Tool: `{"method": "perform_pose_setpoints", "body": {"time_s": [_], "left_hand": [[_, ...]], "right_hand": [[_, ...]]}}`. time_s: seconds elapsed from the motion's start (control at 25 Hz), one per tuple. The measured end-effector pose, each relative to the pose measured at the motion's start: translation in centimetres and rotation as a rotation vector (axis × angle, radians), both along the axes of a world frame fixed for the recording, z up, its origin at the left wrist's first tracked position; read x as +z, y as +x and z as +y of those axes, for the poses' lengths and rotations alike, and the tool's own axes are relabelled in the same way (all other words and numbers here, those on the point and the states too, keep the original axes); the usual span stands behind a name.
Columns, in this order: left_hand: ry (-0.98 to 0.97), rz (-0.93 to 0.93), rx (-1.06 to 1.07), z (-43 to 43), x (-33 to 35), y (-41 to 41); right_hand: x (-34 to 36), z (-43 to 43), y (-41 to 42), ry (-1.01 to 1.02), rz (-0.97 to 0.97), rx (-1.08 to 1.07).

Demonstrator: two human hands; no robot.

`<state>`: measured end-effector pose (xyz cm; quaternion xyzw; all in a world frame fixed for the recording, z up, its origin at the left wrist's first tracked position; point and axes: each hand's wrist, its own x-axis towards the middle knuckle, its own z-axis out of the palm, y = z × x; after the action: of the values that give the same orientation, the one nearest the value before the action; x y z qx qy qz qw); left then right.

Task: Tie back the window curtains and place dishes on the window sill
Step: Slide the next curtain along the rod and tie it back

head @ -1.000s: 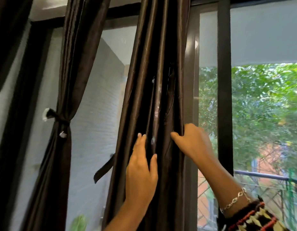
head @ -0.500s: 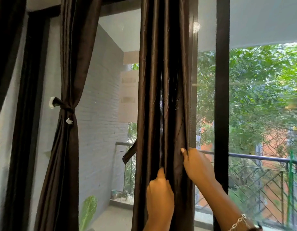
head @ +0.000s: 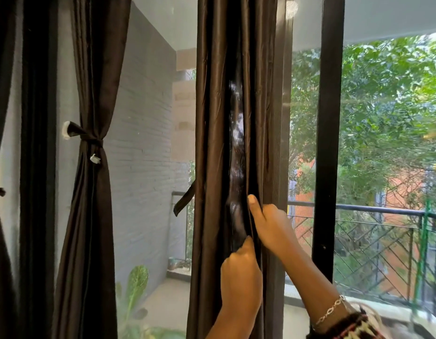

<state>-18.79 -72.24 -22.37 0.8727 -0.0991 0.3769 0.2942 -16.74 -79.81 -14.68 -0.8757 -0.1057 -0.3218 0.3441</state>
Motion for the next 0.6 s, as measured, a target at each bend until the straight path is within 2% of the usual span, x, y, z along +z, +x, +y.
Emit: {"method": "perform_pose_setpoints", "body": {"time_s": [0.16,0.2,0.28,0.36,0.44,0.6], "left_hand": [[0.09,0.002,-0.005,0.5,0.5,-1.0],[0.108,-0.067,0.008,0.9,0.6,-1.3],[0.101,-0.336,0.046,1.8,-0.2,-1.6],[0.018,-0.537,0.033,2.4,-0.8,-2.0],[-0.086,-0.645,0.028,3.2,-1.1,-2.3],[-0.269,-0.724,0.142,5.0,-0.5,-2.3]], "right_hand": [[-1.0,0.8,0.1,-0.118,0.005,-0.058],[-1.1,1.0,0.1,-0.132,0.011,-0.077],[-1.5,1.1,0.2,-0.123,0.0,-0.089],[-1.7,1.0,0.2,-0.112,-0.007,-0.092],[-1.9,0.8,0.2,-0.096,-0.002,-0.09],[-1.9,0.7,0.0,-0.086,0.025,-0.08]]}}
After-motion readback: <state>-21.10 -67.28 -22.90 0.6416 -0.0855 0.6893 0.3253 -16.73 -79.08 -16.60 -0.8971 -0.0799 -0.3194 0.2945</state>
